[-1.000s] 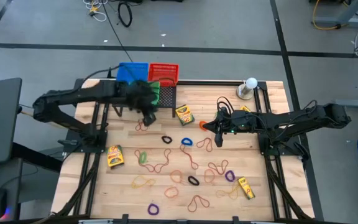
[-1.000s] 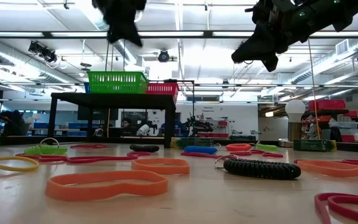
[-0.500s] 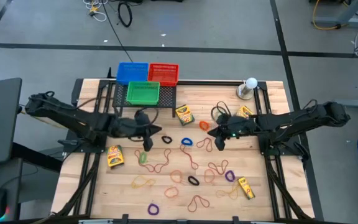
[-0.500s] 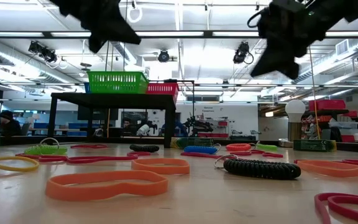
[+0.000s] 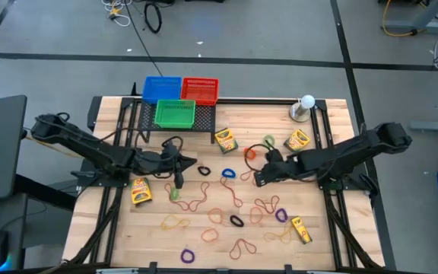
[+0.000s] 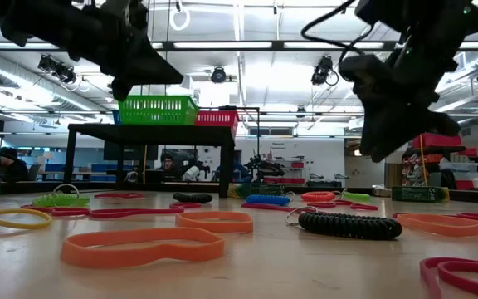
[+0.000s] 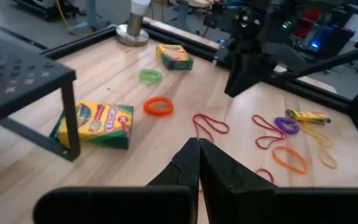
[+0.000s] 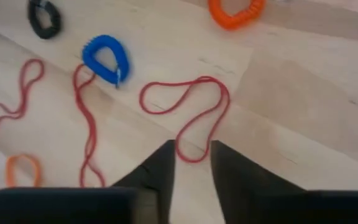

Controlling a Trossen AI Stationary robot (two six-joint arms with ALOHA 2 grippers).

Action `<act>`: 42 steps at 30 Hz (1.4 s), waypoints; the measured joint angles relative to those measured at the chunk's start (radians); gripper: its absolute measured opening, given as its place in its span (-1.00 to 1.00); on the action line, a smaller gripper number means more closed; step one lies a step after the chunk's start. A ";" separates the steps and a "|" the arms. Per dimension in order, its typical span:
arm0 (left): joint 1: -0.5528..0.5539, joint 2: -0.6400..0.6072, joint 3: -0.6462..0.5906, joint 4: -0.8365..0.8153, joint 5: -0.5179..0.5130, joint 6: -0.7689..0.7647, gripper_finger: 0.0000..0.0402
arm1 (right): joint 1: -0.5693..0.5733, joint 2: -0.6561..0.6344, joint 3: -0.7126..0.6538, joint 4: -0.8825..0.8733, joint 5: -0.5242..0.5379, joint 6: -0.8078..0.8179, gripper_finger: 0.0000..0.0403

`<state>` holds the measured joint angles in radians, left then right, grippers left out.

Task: Pick & Place Office Desk Supplies
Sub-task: Put the orange spring keychain into the blue bin

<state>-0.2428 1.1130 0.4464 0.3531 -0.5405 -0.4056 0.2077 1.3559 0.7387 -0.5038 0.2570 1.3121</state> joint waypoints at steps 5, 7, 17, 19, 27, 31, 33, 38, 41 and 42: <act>0.033 0.006 -0.007 -0.002 -0.011 -0.033 -0.92 | -0.046 0.049 0.024 0.003 0.038 -0.113 -0.13; 0.046 0.016 -0.007 0.013 -0.032 -0.078 -0.92 | -0.102 0.055 0.024 0.000 0.040 -0.150 -0.05; 0.046 0.119 -0.007 0.091 -0.062 -0.137 -0.96 | -0.442 0.057 0.024 0.046 -0.149 -0.456 -0.04; 0.046 0.140 -0.007 0.112 -0.062 -0.167 -0.95 | -0.470 0.063 0.024 0.080 -0.204 -0.505 -0.04; 0.045 0.192 -0.006 0.195 -0.061 -0.173 -0.95 | -0.482 0.187 0.024 0.204 -0.210 -0.686 -0.05; 0.046 0.192 -0.006 0.190 -0.058 -0.171 -0.95 | -0.491 0.257 0.024 0.244 -0.209 -0.719 -0.07; 0.046 0.192 -0.006 0.190 -0.058 -0.172 -0.95 | -0.493 0.281 0.023 0.255 -0.218 -0.727 -0.11; 0.047 0.192 -0.006 0.188 -0.055 -0.192 -0.95 | -0.494 0.303 0.026 0.289 -0.229 -0.734 -0.32; 0.062 0.192 -0.006 0.179 0.011 -0.245 -0.95 | -0.492 0.303 0.024 0.309 -0.240 -0.726 -0.50; 0.071 0.192 -0.006 0.174 0.046 -0.265 -0.95 | -0.493 0.301 0.023 0.316 -0.248 -0.725 -0.57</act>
<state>-0.1721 1.3052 0.4404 0.5272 -0.4947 -0.6711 -0.2850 1.6569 0.7621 -0.1879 0.0092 0.5869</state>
